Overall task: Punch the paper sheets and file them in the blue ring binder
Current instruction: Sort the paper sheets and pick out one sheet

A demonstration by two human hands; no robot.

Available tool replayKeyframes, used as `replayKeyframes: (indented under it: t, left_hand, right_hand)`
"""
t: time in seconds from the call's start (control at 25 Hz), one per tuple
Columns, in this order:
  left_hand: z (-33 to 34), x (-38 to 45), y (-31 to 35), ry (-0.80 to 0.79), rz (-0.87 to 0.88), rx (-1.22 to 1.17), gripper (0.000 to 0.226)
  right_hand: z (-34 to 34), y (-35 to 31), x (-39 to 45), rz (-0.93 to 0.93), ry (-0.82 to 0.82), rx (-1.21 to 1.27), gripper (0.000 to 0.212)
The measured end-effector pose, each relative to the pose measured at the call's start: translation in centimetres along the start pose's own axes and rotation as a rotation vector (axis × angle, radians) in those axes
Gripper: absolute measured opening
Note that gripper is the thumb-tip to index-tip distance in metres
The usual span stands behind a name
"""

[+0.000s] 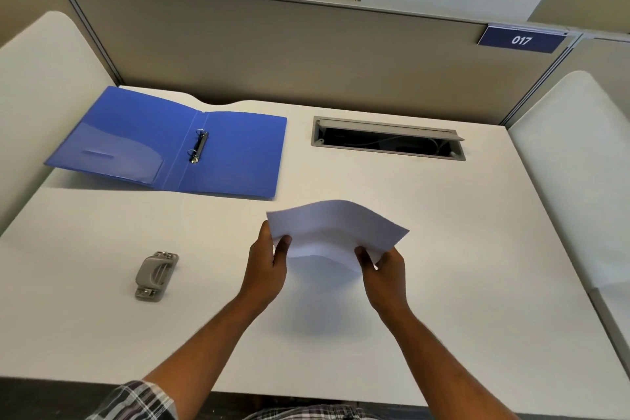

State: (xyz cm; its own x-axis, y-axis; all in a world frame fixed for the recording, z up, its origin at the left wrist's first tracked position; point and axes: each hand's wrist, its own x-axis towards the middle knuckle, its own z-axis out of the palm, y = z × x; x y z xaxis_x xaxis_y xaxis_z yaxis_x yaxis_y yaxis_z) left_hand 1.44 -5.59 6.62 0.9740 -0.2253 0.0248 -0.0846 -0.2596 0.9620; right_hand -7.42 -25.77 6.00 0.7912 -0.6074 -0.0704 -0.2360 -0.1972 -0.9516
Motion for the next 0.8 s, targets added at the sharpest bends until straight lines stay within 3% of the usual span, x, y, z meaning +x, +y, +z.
replayKeyframes:
  t: [0.28,0.56,0.8]
  left_hand:
    - [0.8,0.2,0.6,0.005,-0.038,-0.026,0.025]
    - [0.9,0.9,0.1,-0.044,-0.053,0.048,0.021]
    - [-0.6,4.2,1.6,-0.113,-0.249,0.166,0.027]
  right_hand:
    - [-0.1,-0.1,0.0,-0.002,0.02,0.039,0.025]
    - [-0.4,0.9,1.3,0.05,-0.002,0.006,0.016]
    - [-2.4,-0.4,4.1,0.078,-0.263,0.143,0.017]
